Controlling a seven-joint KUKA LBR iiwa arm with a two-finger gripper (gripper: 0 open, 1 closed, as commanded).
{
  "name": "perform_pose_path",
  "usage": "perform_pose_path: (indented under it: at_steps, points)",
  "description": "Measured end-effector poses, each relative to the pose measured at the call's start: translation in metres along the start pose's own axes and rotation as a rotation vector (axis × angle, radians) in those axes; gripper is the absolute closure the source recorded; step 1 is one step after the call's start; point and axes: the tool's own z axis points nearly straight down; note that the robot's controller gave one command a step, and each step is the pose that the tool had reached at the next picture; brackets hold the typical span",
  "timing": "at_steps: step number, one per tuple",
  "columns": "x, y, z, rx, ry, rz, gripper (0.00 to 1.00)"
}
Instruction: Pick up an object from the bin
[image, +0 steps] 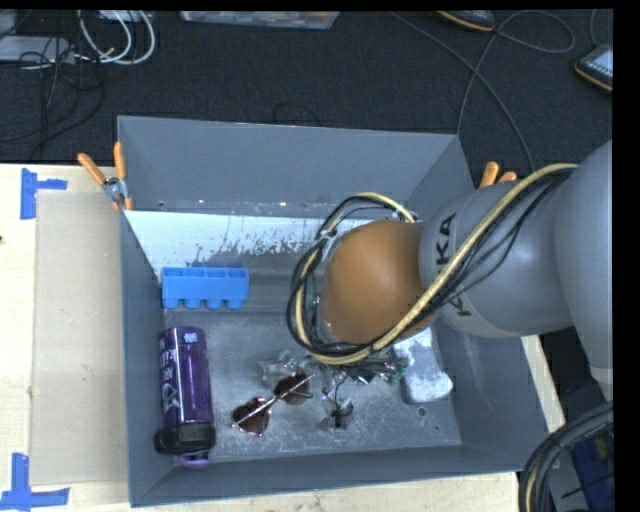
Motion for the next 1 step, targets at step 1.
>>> perform_pose_path:
  at_steps: [1]
  points:
    - [0.0339, 0.0365, 0.0192, -0.003, 0.002, -0.072, 1.00]
